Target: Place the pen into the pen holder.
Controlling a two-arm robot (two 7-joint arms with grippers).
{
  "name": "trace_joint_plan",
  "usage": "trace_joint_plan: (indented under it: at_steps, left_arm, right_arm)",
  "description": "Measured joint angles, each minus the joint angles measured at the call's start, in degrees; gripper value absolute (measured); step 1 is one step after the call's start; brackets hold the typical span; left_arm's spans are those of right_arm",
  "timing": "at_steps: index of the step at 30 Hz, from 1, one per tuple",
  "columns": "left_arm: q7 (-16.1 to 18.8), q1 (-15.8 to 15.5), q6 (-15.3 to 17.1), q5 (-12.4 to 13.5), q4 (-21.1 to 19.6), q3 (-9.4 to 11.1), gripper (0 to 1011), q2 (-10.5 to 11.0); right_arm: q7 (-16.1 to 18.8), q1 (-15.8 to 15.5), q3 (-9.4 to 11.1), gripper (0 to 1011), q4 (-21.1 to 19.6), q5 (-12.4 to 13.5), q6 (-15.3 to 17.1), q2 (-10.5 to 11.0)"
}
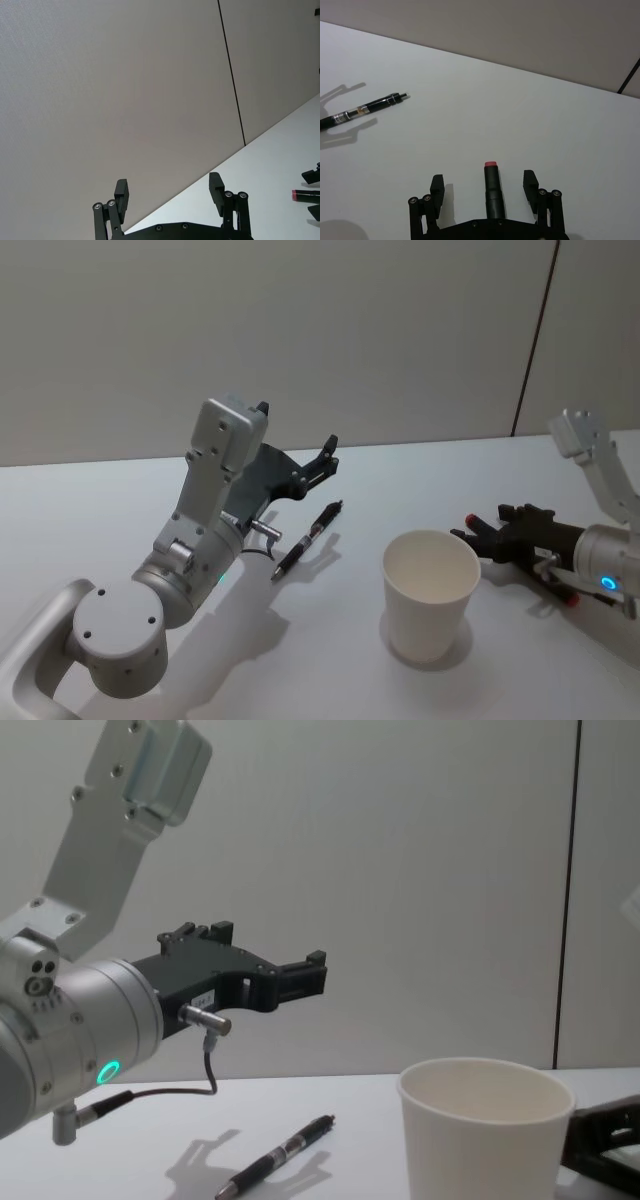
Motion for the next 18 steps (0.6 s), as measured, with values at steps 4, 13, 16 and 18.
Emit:
trace_joint_plan:
  at_steps: [4,13,16,18]
  left_arm:
    - [0.0,0.0,0.0,0.0,0.0,0.0,1001,0.0]
    - [0.0,0.0,0.0,0.0,0.0,0.0,1001,0.0]
    - [0.0,0.0,0.0,0.0,0.0,0.0,1001,0.0]
    - [0.0,0.0,0.0,0.0,0.0,0.0,1001,0.0]
  right_arm:
    - [-0.25,-0.37,-0.05,1001,-0.19,0.29,0.21,0.12]
    - [-0.64,-0.9,-0.13,980,-0.5,0.75,0.47,0.29]
    - [-0.74,-1.0,-0.14,945,-0.57,0.86,0.52,0.33]
    - [-0.78,-1.05,-0.15,883,-0.6,0.89,0.54,0.34]
